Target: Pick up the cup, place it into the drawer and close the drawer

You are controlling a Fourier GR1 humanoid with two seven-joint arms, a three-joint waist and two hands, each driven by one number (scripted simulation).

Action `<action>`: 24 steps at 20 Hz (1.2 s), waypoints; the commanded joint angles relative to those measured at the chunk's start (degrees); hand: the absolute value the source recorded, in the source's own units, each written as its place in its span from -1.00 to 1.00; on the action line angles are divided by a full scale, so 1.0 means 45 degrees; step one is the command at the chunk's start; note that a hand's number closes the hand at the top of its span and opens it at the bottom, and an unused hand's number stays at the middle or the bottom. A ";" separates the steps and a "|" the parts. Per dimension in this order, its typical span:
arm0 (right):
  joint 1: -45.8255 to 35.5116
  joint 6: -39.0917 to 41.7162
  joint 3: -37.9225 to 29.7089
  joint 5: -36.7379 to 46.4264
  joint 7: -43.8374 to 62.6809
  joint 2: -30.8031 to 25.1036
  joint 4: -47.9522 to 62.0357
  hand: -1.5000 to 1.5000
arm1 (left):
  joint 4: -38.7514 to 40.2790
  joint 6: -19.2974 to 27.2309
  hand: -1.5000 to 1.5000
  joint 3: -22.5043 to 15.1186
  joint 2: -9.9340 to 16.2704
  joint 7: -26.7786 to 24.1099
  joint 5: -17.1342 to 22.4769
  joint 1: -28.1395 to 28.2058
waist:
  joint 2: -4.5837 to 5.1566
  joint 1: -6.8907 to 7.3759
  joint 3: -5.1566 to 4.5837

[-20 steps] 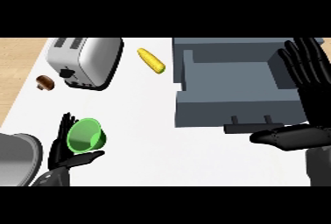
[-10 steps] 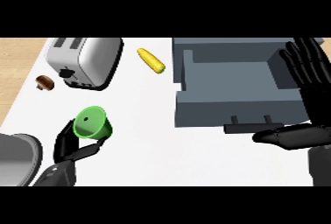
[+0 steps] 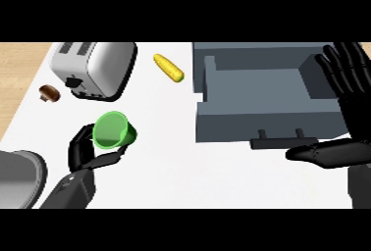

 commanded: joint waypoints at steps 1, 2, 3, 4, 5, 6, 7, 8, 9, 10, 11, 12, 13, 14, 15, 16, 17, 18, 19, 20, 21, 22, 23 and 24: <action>0.0075 -0.0045 -0.0314 -0.0100 0.0205 -0.0192 -0.0043 -1.00 | -0.0355 -0.1763 1.00 -0.0079 -0.0140 -0.1553 0.0131 -0.0251 | -0.0038 0.0032 0.0005; 0.0098 0.0136 -0.0345 -0.0149 0.0178 -0.0367 -0.0201 -1.00 | -0.0749 -0.2203 1.00 -0.0235 -0.0161 -0.1038 0.0158 -0.0651 | -0.0107 0.0112 0.0022; 0.0435 0.0403 -0.0477 -0.0379 -0.0131 -0.0378 0.0020 -1.00 | -0.0799 -0.2705 1.00 -0.0304 0.0099 -0.0407 0.0205 -0.0984 | -0.0099 0.0103 0.0030; -0.0285 -0.0027 -0.0121 -0.0048 0.0358 -0.0193 0.0159 -1.00 | -0.0896 -0.2526 1.00 -0.0595 -0.0400 -0.0779 -0.0022 -0.1011 | -0.0078 0.0175 0.0019; 0.0550 0.0495 -0.0437 -0.0342 -0.0173 -0.0413 0.0038 -1.00 | -0.1155 -0.2247 1.00 -0.0550 -0.0185 -0.0073 0.0073 -0.1729 | -0.0104 0.0071 0.0037; -0.0135 0.0123 -0.0466 -0.0130 -0.0070 -0.0369 0.0272 -1.00 | -0.1425 -0.2416 1.00 -0.1098 -0.0788 -0.0098 -0.0254 -0.1423 | -0.0147 0.0293 0.0046; 0.0192 0.0320 -0.0369 -0.0076 -0.0500 -0.0273 0.0488 -1.00 | -0.1424 -0.2103 1.00 -0.1094 -0.0598 0.0073 -0.0293 -0.1913 | -0.0096 0.0195 0.0041; 0.0550 0.0118 -0.0319 -0.0127 0.0023 -0.0201 -0.0372 -1.00 | -0.1822 -0.2660 1.00 -0.1202 -0.0293 0.0558 -0.0216 -0.1877 | -0.0172 0.0235 0.0047; 0.0345 0.0158 -0.0190 0.0134 -0.0145 -0.0238 0.0088 -1.00 | -0.2120 -0.1841 1.00 -0.1409 -0.0821 0.0916 -0.0350 -0.2466 | -0.0165 0.0284 0.0052; 0.0830 -0.0131 -0.0149 0.0265 -0.0114 -0.0001 -0.0656 -1.00 | -0.2590 -0.2528 1.00 -0.1428 -0.0593 0.1268 -0.0132 -0.2236 | -0.0215 0.0335 0.0055; 0.0383 -0.0048 -0.0001 0.0316 -0.0042 -0.0036 -0.0006 -1.00 | -0.3055 -0.2144 1.00 -0.1597 -0.0828 0.1601 -0.0187 -0.2656 | -0.0214 0.0437 0.0059; 0.0752 0.0242 -0.0427 0.0174 -0.0618 -0.0248 0.0333 -1.00 | -0.3520 -0.1757 1.00 -0.1758 -0.1101 0.2053 -0.0194 -0.2702 | -0.0210 0.0433 0.0064; 0.0471 -0.0342 0.0146 0.0321 0.0254 0.0246 -0.0396 -1.00 | -0.3613 -0.1492 1.00 -0.1935 -0.1567 0.2260 -0.0271 -0.3159 | -0.0222 0.0381 0.0056; 0.0527 -0.0136 -0.0137 0.0276 0.0130 -0.0090 -0.0383 -1.00 | -0.4251 -0.1658 1.00 -0.2180 -0.1473 0.2872 -0.0307 -0.3174 | -0.0249 0.0451 0.0062; 0.0276 0.0037 -0.0306 0.0259 -0.0150 -0.0269 0.0264 -1.00 | -0.4641 -0.1519 1.00 -0.2340 -0.1753 0.3736 -0.0259 -0.3670 | -0.0264 0.0544 0.0070; -0.0059 -0.0559 0.0108 0.0873 0.0052 0.0099 0.0273 -1.00 | -0.5120 -0.1910 1.00 -0.2450 -0.1455 0.4322 -0.0184 -0.3747 | -0.0262 0.0613 0.0063; 0.0491 -0.0448 0.0091 0.0824 -0.0575 0.0289 0.0083 -1.00 | -0.4976 -0.1674 1.00 -0.2411 -0.1711 0.4932 -0.0069 -0.4526 | -0.0227 0.0435 0.0063; 0.0155 -0.0515 0.0203 0.0802 0.0072 0.0209 0.0138 -1.00 | -0.5452 -0.1009 1.00 -0.2882 -0.2001 0.5222 0.0016 -0.4519 | -0.0242 0.0444 0.0059; 0.0267 -0.0242 -0.0069 0.0555 0.0230 -0.0159 -0.0136 -1.00 | -0.5873 -0.0707 1.00 -0.2876 -0.2008 0.6136 0.0007 -0.5104 | -0.0285 0.0446 0.0063; 0.0144 -0.0063 -0.0277 0.0371 -0.0232 -0.0193 0.0483 -1.00 | -0.6173 -0.0363 1.00 -0.3853 -0.2014 0.6203 0.0765 -0.4771 | -0.0257 0.0386 0.0061; 0.0550 0.0110 -0.0396 0.0430 -0.0829 -0.0223 0.0642 -1.00 | -0.6107 -0.0345 1.00 -0.3016 -0.1976 0.7026 0.0086 -0.5736 | -0.0189 0.0366 0.0062; 0.0151 -0.0368 -0.0013 0.0762 -0.0746 0.0206 0.0594 -1.00 | -0.6151 0.0395 1.00 -0.3669 -0.2022 0.7190 0.0456 -0.5849 | -0.0181 0.0310 0.0056; 0.1240 -0.0129 0.0078 0.0497 -0.0424 0.0208 -0.0744 -1.00 | -0.6746 0.0677 1.00 -0.4197 -0.2025 0.7826 0.0958 -0.5806 | -0.0267 0.0210 0.0056; -0.0002 -0.0211 -0.0254 0.0610 -0.0571 -0.0080 0.0824 -1.00 | -0.7219 0.0724 1.00 -0.4630 -0.2027 0.8169 0.0825 -0.5882 | -0.0209 0.0378 0.0056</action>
